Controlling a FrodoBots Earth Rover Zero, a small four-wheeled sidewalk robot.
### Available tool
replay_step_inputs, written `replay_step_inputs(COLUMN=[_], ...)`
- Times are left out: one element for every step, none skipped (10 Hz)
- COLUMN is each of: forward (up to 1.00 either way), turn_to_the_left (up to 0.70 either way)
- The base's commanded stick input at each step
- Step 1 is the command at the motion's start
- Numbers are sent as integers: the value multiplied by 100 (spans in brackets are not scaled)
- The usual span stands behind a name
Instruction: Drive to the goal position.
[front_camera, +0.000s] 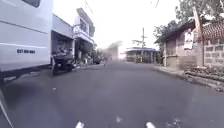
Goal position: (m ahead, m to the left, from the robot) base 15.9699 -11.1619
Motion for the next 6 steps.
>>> replay_step_inputs(forward=[70,70,70,70,70,70], turn_to_the_left=[0,0,0,0,0,0])
